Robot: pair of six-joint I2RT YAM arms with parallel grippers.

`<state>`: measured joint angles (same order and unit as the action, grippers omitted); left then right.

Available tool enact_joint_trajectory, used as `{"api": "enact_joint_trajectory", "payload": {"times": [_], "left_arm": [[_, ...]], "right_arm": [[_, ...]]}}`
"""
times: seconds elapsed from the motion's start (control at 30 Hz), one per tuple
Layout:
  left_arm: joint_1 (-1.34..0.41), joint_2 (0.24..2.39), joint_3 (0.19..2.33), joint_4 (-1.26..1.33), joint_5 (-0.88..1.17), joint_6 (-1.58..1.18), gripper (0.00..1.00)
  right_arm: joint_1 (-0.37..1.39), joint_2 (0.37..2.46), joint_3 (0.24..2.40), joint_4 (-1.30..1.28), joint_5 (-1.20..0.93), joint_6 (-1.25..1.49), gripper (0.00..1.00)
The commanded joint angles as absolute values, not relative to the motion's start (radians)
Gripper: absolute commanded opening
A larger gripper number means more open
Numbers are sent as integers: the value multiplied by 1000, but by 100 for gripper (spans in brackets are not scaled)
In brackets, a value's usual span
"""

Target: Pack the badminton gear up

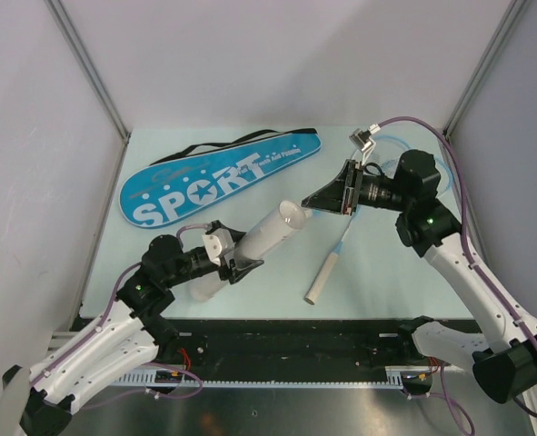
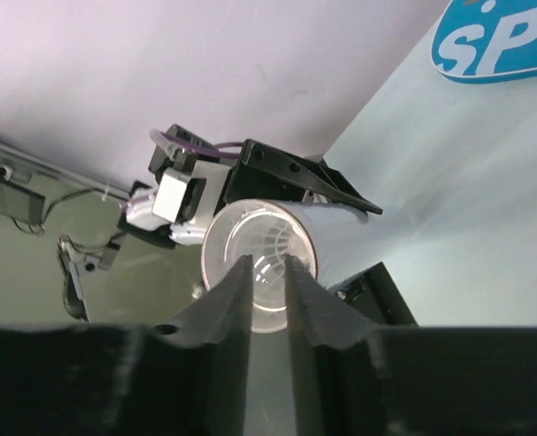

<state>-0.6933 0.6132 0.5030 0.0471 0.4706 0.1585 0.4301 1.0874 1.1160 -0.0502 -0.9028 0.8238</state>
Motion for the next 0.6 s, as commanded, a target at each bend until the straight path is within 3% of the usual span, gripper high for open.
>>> {"api": "enact_joint_trajectory", "payload": {"times": [0.0,0.07,0.17,0.4,0.57], "left_arm": [[-699,609,545,133,492,193,16],[-699,614,545,133,495,192,16],[-699,618,548,133,497,192,15],[-699,620,551,133,492,184,14],[-699,612,551,133,488,180,13]], "right_arm": [[452,1062,1118,-31,-824,770,17],[478,1061,1118,-25,-799,756,7],[526,1072,1123,-20,-778,730,0],[733,1153,1120,-187,-577,611,0],[750,1148,1092,-154,-532,623,0]]}}
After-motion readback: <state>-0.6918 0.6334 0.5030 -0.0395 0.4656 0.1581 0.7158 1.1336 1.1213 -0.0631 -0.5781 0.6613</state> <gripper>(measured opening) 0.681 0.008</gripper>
